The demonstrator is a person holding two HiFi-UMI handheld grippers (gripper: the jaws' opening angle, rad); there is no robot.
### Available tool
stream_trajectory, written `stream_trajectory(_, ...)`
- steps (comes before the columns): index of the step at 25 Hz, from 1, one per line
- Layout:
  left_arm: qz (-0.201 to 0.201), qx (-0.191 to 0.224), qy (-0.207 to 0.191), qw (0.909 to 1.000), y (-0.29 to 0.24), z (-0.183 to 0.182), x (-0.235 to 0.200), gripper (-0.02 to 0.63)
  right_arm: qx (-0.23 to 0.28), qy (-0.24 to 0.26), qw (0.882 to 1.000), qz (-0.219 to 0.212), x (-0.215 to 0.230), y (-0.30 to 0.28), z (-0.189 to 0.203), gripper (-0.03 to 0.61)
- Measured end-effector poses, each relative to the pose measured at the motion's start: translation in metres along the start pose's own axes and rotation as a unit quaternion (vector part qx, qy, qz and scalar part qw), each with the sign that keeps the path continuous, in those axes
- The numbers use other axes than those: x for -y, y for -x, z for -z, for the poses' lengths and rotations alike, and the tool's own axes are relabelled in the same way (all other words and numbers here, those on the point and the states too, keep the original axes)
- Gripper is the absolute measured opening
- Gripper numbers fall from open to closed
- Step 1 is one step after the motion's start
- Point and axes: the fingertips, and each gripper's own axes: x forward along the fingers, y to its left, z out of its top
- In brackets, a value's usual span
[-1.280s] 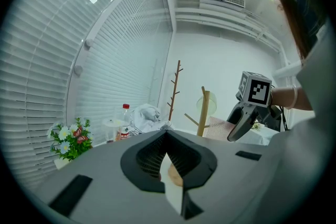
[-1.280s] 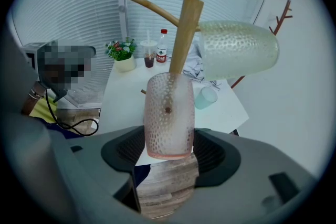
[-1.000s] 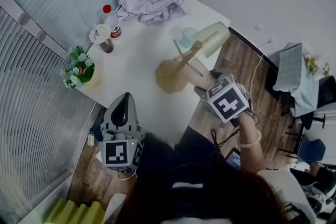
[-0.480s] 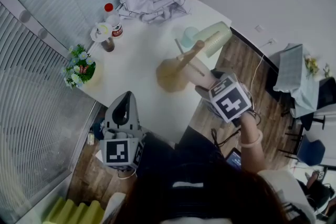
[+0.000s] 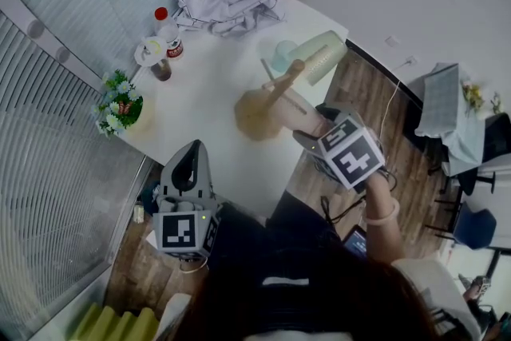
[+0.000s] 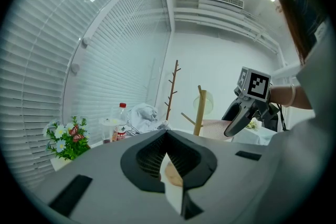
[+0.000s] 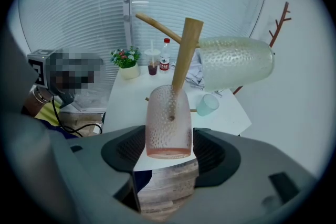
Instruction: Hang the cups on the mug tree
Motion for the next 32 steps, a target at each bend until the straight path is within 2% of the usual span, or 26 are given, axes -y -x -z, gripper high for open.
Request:
stream_trajectory(15,0.005,-0.001,-0.004,1.0,0.001,0.0,0.009,0.0,0.047,0.0,0.999,-0.003,-0.003,0.01,-0.006,0.293)
stream_trajectory(28,-0.005,0.001,-0.007,1.0,0.001,-0.004,0.029,0.0,0.122,-0.016,0.992,-0.021,-0.001,0.025,-0.012,0.293)
stream_trajectory(30,-0.008,0.001,-0.006,0.9999,0.0,-0.006,0.034,0.0,0.137,-0.016,0.99,-0.025,0.0,0.027,-0.012,0.252)
stream_trajectory(32,-0.011,0.002,-0.006,0.9999,-0.002,-0.009,0.039,0.0,0.149,-0.014,0.988,-0.034,0.0,0.029,-0.012,0.253)
